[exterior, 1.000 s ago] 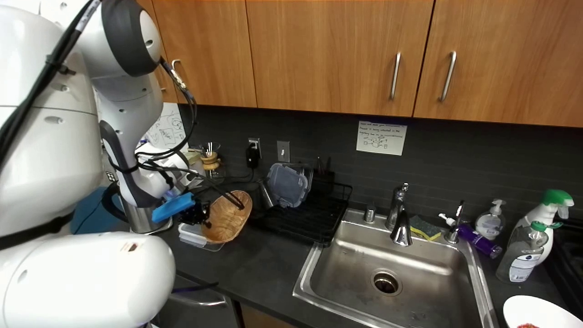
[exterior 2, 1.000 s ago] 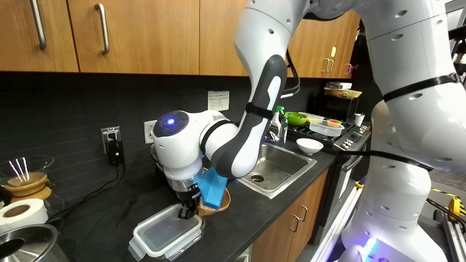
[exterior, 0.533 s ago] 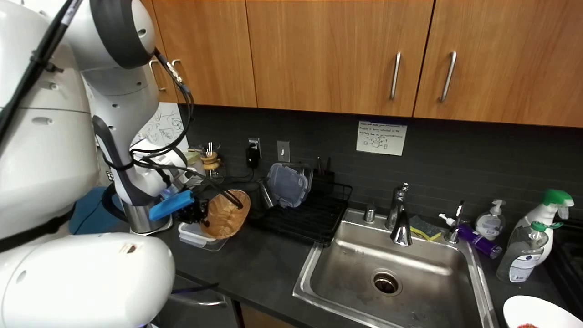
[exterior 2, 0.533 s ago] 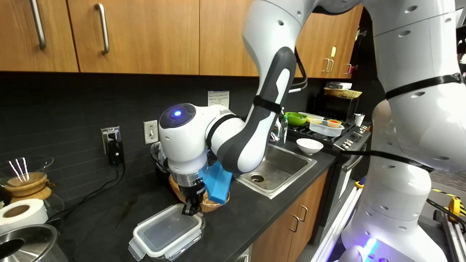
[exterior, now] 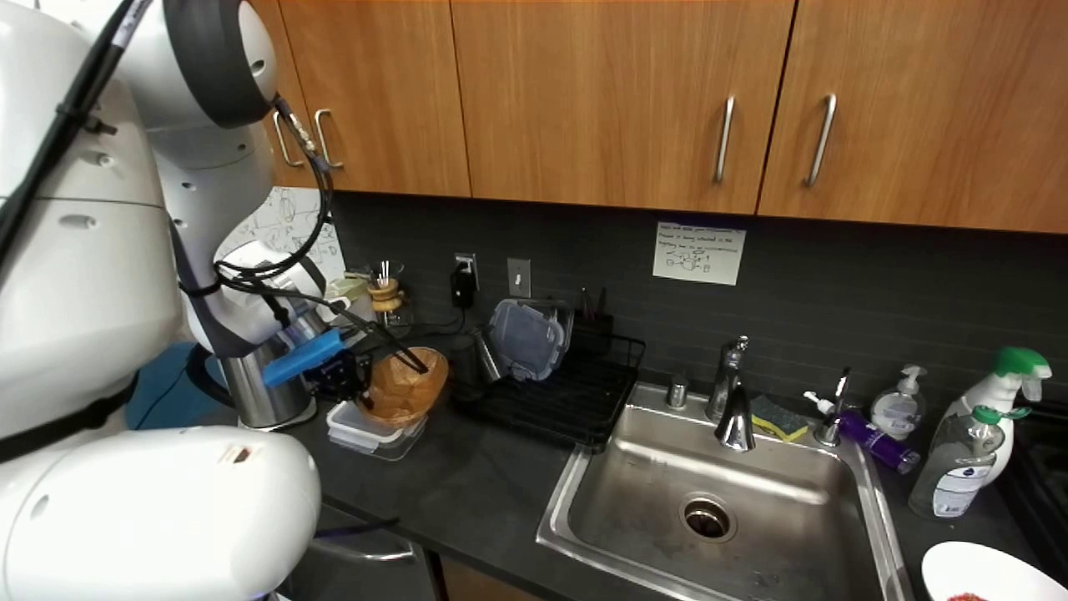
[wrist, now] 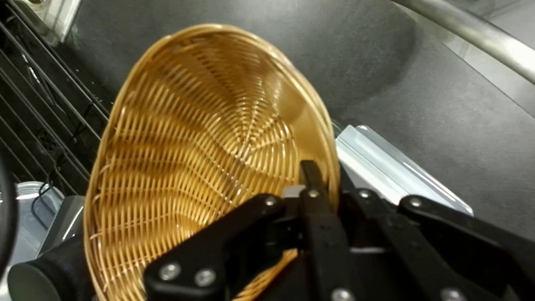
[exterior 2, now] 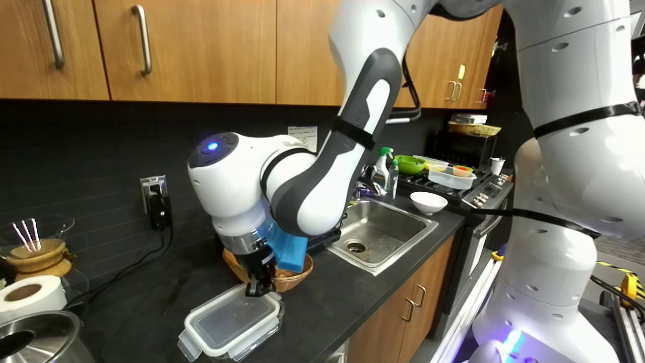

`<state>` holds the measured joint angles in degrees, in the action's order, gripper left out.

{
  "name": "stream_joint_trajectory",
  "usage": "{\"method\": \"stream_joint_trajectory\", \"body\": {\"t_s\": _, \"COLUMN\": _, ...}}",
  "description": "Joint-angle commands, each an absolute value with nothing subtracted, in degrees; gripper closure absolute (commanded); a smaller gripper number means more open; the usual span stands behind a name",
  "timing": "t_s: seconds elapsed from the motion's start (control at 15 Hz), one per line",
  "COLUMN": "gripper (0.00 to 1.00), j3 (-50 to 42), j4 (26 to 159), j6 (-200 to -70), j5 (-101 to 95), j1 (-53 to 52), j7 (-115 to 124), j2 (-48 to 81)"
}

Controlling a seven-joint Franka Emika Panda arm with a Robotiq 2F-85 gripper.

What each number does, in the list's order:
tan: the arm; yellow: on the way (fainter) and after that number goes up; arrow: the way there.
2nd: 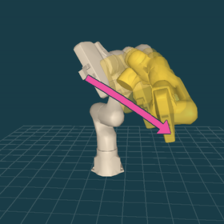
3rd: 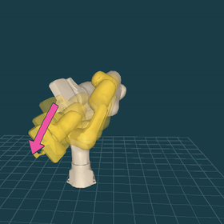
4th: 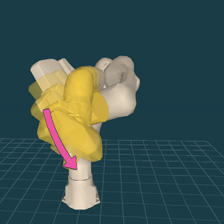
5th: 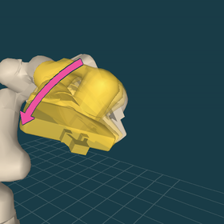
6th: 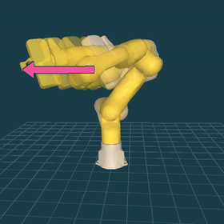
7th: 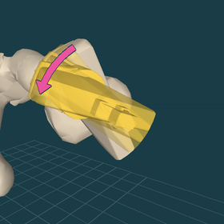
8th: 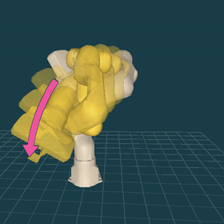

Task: Put the bowl on the lunch box

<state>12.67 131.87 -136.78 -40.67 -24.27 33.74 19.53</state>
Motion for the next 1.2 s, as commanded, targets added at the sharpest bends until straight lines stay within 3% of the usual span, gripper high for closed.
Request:
{"method": "stream_joint_trajectory", "body": {"t_s": 0.0, "gripper": 0.98, "j3": 13.25, "j4": 127.64, "j6": -131.1, "j5": -38.1, "j1": -25.65, "j7": 29.75, "j2": 20.7}}
{"method": "stream_joint_trajectory", "body": {"t_s": 1.13, "gripper": 0.98, "j3": 13.0, "j4": 123.24, "j6": -131.72, "j5": -41.31, "j1": -31.25, "j7": 29.19, "j2": 26.13}}
